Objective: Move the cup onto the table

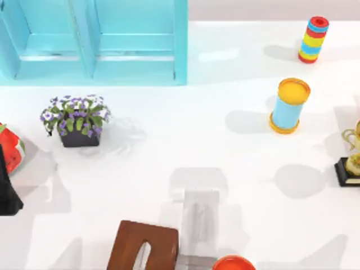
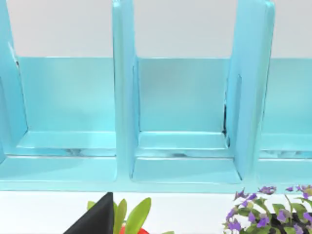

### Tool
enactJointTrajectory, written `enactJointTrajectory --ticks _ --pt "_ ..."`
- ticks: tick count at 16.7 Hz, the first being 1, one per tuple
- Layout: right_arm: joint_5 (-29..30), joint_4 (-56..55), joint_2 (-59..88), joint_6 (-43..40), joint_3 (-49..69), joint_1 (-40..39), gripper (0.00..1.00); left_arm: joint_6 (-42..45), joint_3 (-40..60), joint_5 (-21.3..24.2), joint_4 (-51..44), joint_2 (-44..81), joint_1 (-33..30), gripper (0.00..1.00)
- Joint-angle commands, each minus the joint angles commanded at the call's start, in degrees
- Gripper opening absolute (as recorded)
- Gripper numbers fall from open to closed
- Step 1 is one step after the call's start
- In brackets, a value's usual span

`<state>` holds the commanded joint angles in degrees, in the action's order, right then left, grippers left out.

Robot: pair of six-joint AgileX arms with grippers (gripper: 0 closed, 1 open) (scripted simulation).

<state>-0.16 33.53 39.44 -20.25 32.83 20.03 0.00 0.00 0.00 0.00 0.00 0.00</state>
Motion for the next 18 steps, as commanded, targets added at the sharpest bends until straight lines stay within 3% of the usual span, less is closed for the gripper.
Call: enactJointTrajectory --ticks 8,12,18 --pt "0.00 30.86 40.42 -15.96 28.84 16.20 1.00 0.00 0.00 0.00 0.00 0.00 0.00 1.00" --pt "-0.08 38.03 47.51 -21.00 36.12 21.02 1.00 0.00 0.00 0.00 0.00 0.00 0.00 1.00" --pt "-0.07 38.16 47.70 -21.25 36.28 21.09 1.00 0.00 0.00 0.00 0.00 0.00 0.00 1.00"
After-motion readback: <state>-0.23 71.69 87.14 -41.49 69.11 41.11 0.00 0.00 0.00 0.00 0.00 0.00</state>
